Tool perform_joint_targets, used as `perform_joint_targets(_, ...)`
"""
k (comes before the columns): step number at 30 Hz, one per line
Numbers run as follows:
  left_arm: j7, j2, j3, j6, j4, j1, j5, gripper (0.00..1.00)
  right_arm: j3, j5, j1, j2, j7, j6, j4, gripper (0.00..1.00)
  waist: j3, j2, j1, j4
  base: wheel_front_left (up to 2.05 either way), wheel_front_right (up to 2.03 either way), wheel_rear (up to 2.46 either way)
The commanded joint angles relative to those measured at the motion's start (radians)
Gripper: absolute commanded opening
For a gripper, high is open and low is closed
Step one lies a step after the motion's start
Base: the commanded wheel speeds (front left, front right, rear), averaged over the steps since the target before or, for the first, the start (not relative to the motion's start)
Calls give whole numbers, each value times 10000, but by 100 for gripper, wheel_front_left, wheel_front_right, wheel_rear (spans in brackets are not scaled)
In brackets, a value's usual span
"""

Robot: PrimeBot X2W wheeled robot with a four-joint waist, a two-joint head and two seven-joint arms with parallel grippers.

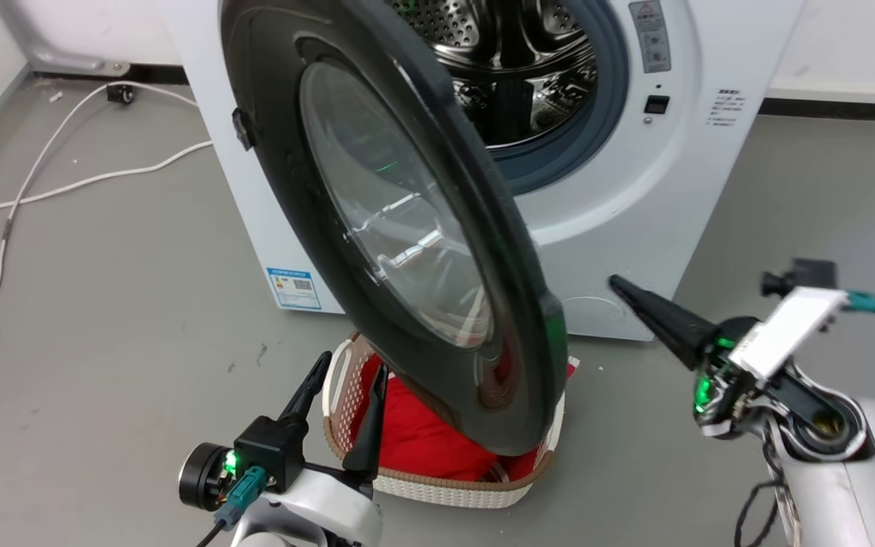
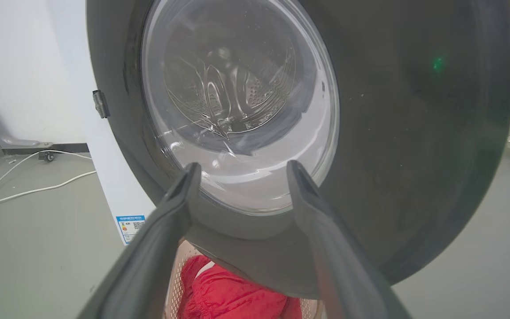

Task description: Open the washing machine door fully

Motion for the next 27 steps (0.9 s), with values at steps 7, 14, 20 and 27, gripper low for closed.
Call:
perform_joint_targets(7,-25,163,78,96,58,189,-45,100,-757,-45,1582,3,-1977,27,-1256,0,-363,0,1,-428,0,0,0)
perform_joint_targets(14,-25,314,199,216,-15,373,-93,100,-1267,-643,3320,5,-3463,27,-2565,0,-551,0,1,-808,0,0,0)
perform_joint_targets(20,-25,418,354,349,-17,525,-174,100,-1250,-1532,4625,1,-4645,27,-3489,48,-696,0,1,-1042,0,0,0)
perform_joint_targets(27,-25,581,493,574,-47,599,-143,100,-1021,-3693,5450,-86,-6061,25,-4404,100,-779,0,1,-1227,0,0,0)
